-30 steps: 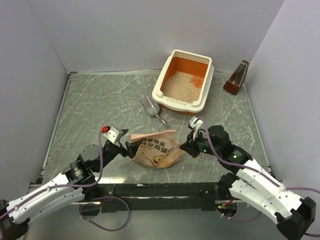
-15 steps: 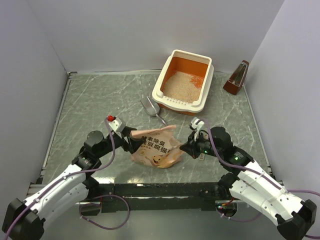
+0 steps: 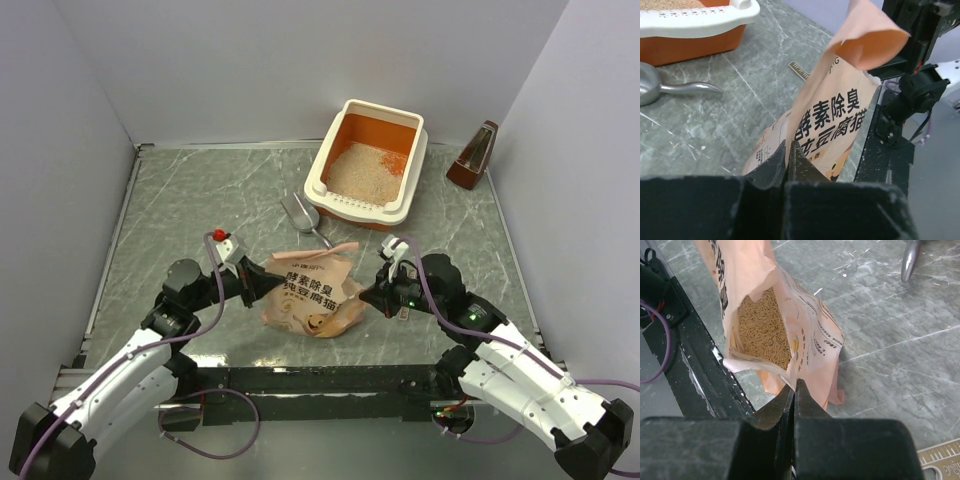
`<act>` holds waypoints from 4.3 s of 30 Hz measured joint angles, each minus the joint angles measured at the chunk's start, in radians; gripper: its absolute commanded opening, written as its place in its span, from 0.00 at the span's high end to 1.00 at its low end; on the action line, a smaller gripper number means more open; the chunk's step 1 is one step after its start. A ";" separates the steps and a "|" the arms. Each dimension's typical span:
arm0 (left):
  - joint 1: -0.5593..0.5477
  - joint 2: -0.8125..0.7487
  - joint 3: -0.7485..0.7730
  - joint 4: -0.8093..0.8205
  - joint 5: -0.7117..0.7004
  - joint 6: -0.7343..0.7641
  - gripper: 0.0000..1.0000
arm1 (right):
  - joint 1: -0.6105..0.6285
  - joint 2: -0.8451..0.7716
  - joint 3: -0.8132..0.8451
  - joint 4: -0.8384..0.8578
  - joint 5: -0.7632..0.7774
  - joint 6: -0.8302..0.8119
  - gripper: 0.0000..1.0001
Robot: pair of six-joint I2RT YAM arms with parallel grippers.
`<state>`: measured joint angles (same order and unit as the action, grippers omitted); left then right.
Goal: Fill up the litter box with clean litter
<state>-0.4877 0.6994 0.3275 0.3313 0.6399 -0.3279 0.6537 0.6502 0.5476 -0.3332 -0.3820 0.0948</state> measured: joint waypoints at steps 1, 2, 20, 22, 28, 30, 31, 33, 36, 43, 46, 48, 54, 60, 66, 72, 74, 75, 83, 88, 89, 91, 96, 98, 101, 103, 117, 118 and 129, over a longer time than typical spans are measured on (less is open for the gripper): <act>0.000 -0.005 0.000 0.000 0.000 -0.011 0.99 | 0.000 0.000 0.000 0.000 0.000 0.002 0.91; 0.000 -0.013 -0.002 -0.002 -0.003 -0.019 0.99 | 0.000 0.000 0.000 0.000 0.001 0.003 0.82; -0.003 -0.316 -0.013 -0.318 -0.339 -0.063 0.99 | -0.011 0.016 -0.270 0.535 -0.040 0.107 0.24; -0.003 -0.332 -0.013 -0.334 -0.349 -0.065 0.99 | -0.013 0.031 -0.303 0.615 -0.026 0.114 0.24; -0.003 -0.358 -0.013 -0.360 -0.350 -0.080 0.99 | -0.033 0.162 -0.462 1.038 -0.013 0.180 0.26; -0.003 -0.362 -0.013 -0.363 -0.349 -0.081 0.99 | -0.061 0.228 -0.503 1.178 -0.027 0.210 0.27; -0.003 -0.364 -0.013 -0.364 -0.349 -0.081 0.99 | -0.076 0.262 -0.508 1.240 -0.035 0.227 0.28; -0.003 -0.364 -0.013 -0.365 -0.348 -0.082 0.99 | -0.101 0.319 -0.508 1.365 -0.057 0.250 0.28; -0.003 -0.364 -0.013 -0.365 -0.344 -0.082 0.99 | -0.122 0.353 -0.508 1.478 -0.100 0.262 0.28; -0.003 -0.364 -0.013 -0.364 -0.326 -0.082 0.99 | -0.135 0.325 -0.508 1.583 -0.227 0.249 0.29; -0.003 -0.361 -0.013 -0.364 -0.323 -0.082 0.99 | -0.135 0.369 -0.508 1.607 -0.273 0.250 0.30; -0.003 -0.361 -0.013 -0.363 -0.320 -0.082 0.99 | -0.136 0.419 -0.508 1.614 -0.295 0.256 0.31; -0.003 -0.360 -0.013 -0.362 -0.304 -0.084 0.99 | -0.138 0.581 -0.507 1.623 -0.328 0.291 0.39; -0.003 -0.355 -0.013 -0.360 -0.297 -0.086 0.99 | -0.147 0.607 -0.502 1.626 -0.345 0.317 0.40; -0.003 -0.352 -0.013 -0.359 -0.297 -0.086 0.99 | -0.148 0.584 -0.502 1.627 -0.343 0.328 0.45; -0.003 -0.338 -0.013 -0.349 -0.293 -0.086 0.99 | -0.148 0.583 -0.502 1.626 -0.342 0.335 0.46; -0.003 -0.333 -0.013 -0.344 -0.290 -0.086 0.99 | -0.148 0.576 -0.502 1.625 -0.341 0.335 0.47; -0.003 -0.332 -0.013 -0.343 -0.289 -0.086 0.99 | -0.148 0.568 -0.502 1.624 -0.341 0.335 0.47; -0.003 -0.322 -0.013 -0.335 -0.286 -0.086 0.99 | -0.148 0.515 -0.502 1.624 -0.339 0.336 0.50; -0.003 -0.314 -0.013 -0.329 -0.281 -0.086 0.99 | -0.148 0.514 -0.502 1.624 -0.339 0.336 0.54; -0.003 -0.313 -0.013 -0.328 -0.279 -0.086 0.99 | -0.148 0.513 -0.502 1.624 -0.338 0.336 0.54; -0.003 -0.311 -0.012 -0.328 -0.278 -0.087 0.99 | -0.148 0.513 -0.502 1.624 -0.338 0.336 0.56; -0.003 -0.309 -0.011 -0.328 -0.272 -0.089 0.99 | -0.148 0.506 -0.502 1.624 -0.334 0.335 0.62; -0.003 -0.309 -0.011 -0.328 -0.271 -0.089 0.99 | -0.148 0.505 -0.502 1.624 -0.332 0.335 0.64; -0.003 -0.309 -0.011 -0.328 -0.271 -0.089 0.99 | -0.148 0.504 -0.502 1.624 -0.324 0.335 0.74; -0.003 -0.308 -0.011 -0.328 -0.270 -0.090 0.99 | -0.148 0.502 -0.502 1.624 -0.318 0.335 0.92; -0.004 -0.300 0.081 -0.496 -0.318 -0.183 0.99 | -0.208 0.209 -0.457 1.321 -0.438 0.542 1.00; -0.005 -0.290 0.106 -0.541 -0.332 -0.201 0.99 | -0.213 0.170 -0.447 1.258 -0.460 0.550 1.00; -0.014 -0.249 0.229 -0.824 -0.348 -0.417 0.99 | -0.237 0.004 -0.302 0.523 -0.653 0.429 1.00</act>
<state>-0.5018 0.4500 0.5564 -0.4931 0.2924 -0.7452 0.4171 0.6540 0.2459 0.1894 -1.0355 0.5236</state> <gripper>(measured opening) 0.009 0.009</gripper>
